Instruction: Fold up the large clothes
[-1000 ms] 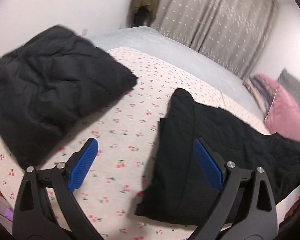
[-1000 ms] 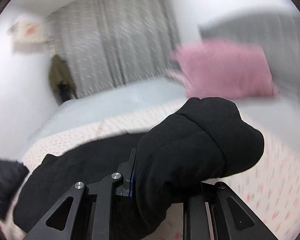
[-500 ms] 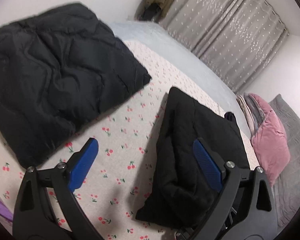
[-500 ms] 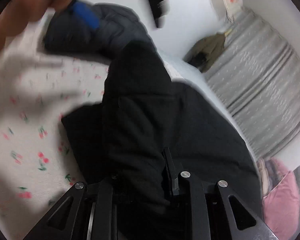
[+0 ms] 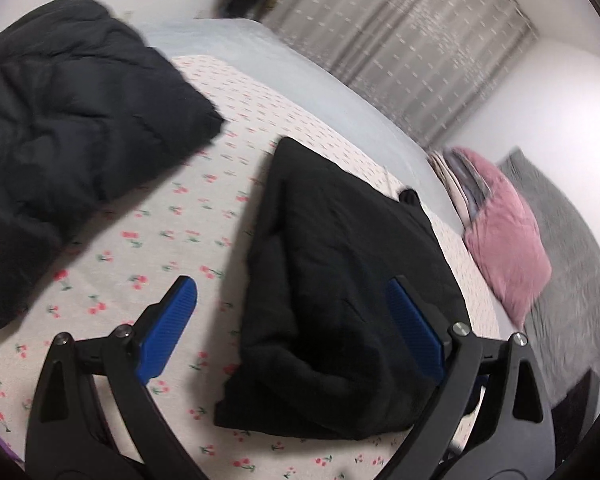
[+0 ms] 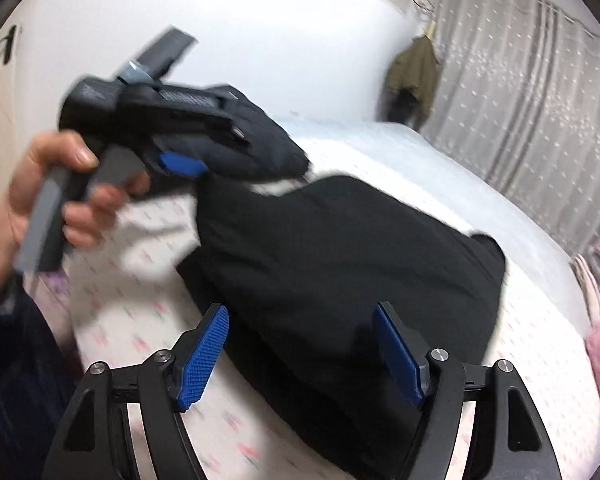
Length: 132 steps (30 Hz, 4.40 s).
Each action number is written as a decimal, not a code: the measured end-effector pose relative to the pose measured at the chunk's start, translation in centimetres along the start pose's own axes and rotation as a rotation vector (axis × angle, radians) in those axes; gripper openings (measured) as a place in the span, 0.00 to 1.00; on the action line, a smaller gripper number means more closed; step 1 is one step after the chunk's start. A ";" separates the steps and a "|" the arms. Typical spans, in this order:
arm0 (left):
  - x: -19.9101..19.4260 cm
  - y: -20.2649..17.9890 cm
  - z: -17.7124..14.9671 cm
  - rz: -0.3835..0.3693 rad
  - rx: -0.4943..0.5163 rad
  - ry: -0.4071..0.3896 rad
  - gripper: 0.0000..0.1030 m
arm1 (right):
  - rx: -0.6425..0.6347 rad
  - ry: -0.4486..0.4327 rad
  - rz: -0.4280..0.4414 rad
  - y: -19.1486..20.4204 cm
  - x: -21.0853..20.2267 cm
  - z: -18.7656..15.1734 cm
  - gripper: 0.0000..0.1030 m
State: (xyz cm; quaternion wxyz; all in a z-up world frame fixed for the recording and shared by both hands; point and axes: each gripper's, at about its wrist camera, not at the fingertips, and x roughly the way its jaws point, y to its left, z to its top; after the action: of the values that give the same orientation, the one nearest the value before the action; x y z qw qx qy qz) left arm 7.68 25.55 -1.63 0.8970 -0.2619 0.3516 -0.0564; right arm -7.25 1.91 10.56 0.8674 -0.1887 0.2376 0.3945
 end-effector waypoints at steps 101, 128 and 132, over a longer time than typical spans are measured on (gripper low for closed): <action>-1.3 -5.4 -1.2 0.256 0.284 -0.142 0.40 | 0.446 0.186 0.044 -3.2 4.6 -5.6 0.07; 18.2 -7.8 6.9 0.217 0.112 0.211 0.30 | 0.724 0.367 0.080 -24.1 17.4 3.8 0.72; 18.8 -8.8 5.3 0.300 0.211 0.150 0.30 | 0.579 0.384 -0.004 -21.5 19.5 3.6 0.80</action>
State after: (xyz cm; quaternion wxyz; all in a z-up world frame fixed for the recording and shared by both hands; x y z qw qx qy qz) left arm 25.92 14.96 -5.18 0.8892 -0.1060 0.4445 0.0219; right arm 21.53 2.10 5.54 0.8252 -0.0059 0.4980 0.2663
